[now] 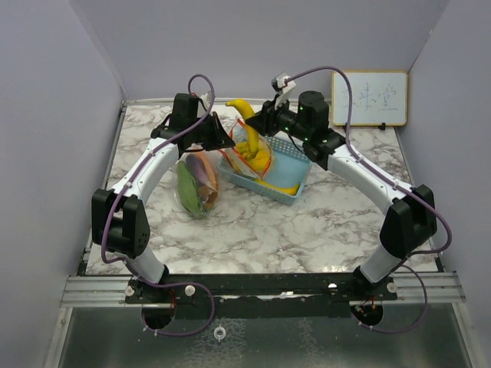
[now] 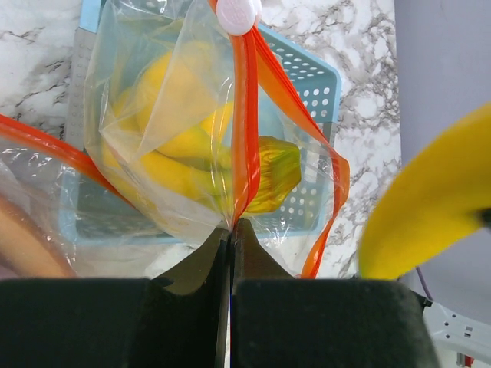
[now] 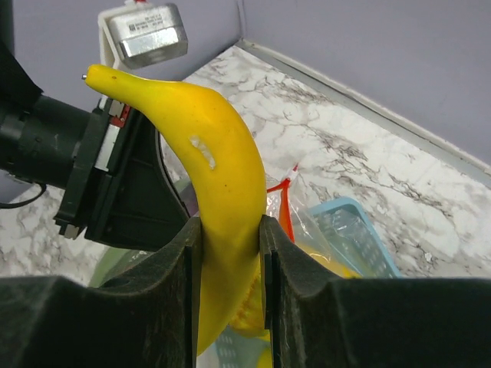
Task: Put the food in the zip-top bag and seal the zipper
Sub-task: Place the fake fruit in the zipper food storage bag.
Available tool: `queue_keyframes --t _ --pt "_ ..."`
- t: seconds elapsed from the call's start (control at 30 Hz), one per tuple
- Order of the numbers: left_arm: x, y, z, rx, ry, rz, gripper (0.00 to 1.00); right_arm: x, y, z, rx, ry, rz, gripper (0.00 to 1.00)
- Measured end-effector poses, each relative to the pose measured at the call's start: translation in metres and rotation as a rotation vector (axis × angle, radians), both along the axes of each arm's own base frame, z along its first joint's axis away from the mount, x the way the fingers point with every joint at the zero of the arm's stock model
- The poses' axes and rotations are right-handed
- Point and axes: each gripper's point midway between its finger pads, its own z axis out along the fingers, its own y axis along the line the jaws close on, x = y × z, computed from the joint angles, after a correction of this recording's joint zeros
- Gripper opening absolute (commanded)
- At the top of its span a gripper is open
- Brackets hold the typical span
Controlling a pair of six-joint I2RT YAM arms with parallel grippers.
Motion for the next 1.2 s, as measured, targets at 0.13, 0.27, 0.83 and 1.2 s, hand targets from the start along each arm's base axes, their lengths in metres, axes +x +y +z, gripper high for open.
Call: queue_keyframes --t 0.13,0.27,0.83,1.2 --pt "0.000 -0.005 0.005 -0.034 0.001 -0.008 0.00 0.007 0.011 -0.013 -0.047 -0.061 -0.023 0.02" --pt "0.000 -0.009 0.011 -0.068 -0.001 -0.017 0.00 0.012 0.012 -0.018 -0.088 -0.171 -0.089 0.02" --pt "0.000 -0.013 0.009 -0.087 0.012 -0.033 0.00 0.000 -0.044 -0.062 -0.304 -0.338 -0.389 0.07" --pt "0.003 -0.014 0.003 -0.085 0.026 -0.034 0.00 -0.011 -0.046 -0.053 -0.260 -0.330 -0.388 0.36"
